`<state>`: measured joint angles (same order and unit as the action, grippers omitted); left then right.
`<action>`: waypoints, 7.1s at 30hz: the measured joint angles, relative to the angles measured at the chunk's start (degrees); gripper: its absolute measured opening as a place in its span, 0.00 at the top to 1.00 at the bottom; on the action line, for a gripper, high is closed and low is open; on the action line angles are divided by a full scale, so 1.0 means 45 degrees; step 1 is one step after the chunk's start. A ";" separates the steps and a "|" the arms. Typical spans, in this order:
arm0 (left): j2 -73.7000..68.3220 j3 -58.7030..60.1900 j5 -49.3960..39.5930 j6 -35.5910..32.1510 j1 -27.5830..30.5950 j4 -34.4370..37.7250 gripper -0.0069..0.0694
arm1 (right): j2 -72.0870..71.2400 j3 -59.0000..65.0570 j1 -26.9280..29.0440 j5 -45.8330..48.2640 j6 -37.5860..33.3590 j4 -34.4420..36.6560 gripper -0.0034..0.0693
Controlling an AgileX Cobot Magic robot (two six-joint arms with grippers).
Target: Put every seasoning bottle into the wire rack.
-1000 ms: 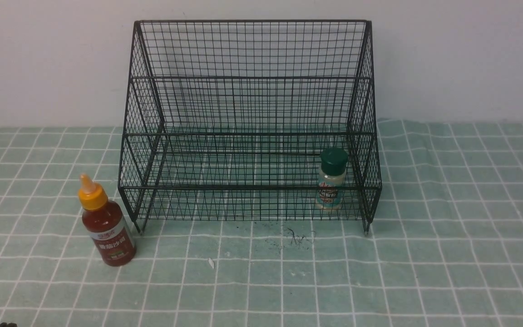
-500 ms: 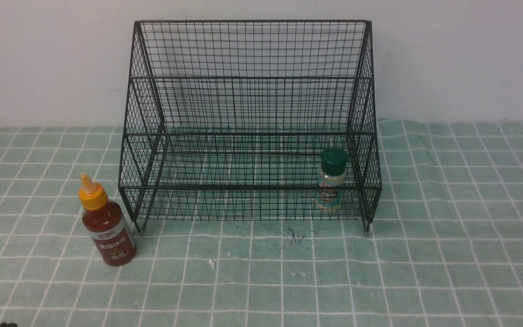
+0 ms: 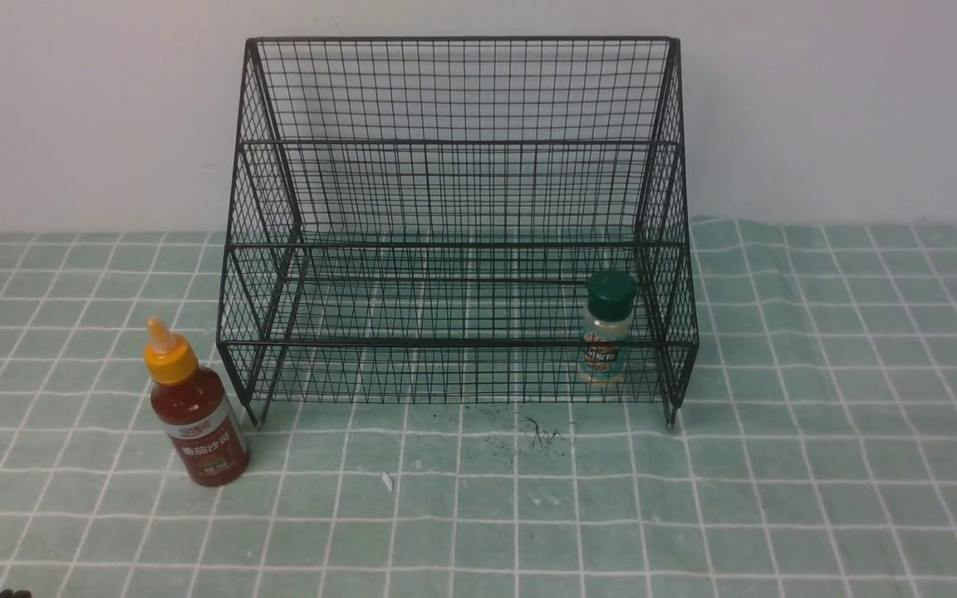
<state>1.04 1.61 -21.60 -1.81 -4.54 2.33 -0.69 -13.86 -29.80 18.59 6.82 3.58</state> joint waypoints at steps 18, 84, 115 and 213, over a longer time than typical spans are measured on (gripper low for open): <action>0.0000 0.0000 -0.0023 0.0000 0.0000 0.0000 0.92 | 0.0000 0.3342 0.6310 0.0741 -0.2283 0.0653 0.97; -0.7902 -0.9034 -0.3943 -0.0787 0.0000 0.3619 0.92 | 0.0000 0.3342 0.6628 0.0767 -0.2034 0.0653 0.97; -1.9289 -1.5766 -0.7095 -0.2239 0.0000 0.0431 0.21 | 0.0000 0.3342 0.6628 0.0767 -0.1963 0.0653 0.97; -1.0766 -1.3651 -0.4132 -0.1195 -0.1711 0.1931 0.92 | 0.0000 0.3342 0.6628 0.0767 -0.2291 0.0653 0.97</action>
<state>-47.40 -59.82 -40.19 -7.18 -12.24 11.01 -0.69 1.19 0.03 22.04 -3.49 6.51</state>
